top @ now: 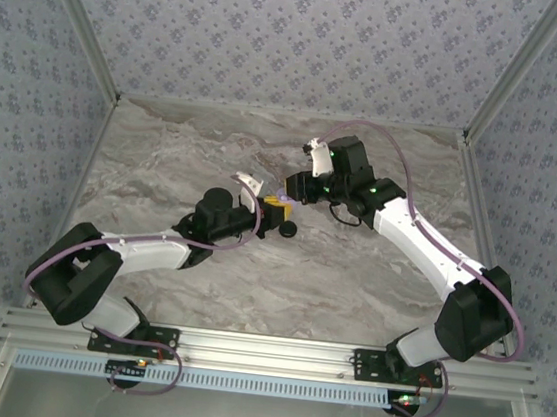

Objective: Insert the wireless bluetooth earbuds into the charging case

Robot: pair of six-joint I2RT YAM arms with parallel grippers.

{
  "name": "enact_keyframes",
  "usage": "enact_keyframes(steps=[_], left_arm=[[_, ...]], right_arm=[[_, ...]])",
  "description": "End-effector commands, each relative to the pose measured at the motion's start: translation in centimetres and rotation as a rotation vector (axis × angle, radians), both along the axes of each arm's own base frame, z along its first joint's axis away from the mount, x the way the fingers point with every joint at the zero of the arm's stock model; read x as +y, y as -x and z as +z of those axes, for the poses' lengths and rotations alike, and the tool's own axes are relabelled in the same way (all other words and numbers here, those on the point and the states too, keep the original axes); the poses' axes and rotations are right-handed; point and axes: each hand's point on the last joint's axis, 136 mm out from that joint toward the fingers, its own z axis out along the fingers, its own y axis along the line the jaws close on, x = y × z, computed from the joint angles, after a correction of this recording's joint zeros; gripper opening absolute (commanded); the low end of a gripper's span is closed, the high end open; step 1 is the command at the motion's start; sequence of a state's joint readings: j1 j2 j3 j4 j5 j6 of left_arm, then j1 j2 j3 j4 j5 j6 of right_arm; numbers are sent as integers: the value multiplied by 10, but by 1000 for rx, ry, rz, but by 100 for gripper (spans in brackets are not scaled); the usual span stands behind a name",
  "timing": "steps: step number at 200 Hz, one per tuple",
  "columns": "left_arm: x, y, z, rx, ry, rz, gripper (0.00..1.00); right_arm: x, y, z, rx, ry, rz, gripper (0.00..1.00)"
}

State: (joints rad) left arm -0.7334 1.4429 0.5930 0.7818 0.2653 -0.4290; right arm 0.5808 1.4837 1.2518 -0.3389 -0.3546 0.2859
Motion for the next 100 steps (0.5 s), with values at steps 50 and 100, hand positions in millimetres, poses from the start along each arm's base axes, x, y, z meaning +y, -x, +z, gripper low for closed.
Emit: enact_keyframes(steps=[50, 100], left_arm=[[-6, 0, 33, -54, 68, -13, 15], [-5, -1, 34, -52, 72, -7, 15]], right_arm=[[0, -1, 0, -6, -7, -25, 26], [0, 0, -1, -2, -10, -22, 26]])
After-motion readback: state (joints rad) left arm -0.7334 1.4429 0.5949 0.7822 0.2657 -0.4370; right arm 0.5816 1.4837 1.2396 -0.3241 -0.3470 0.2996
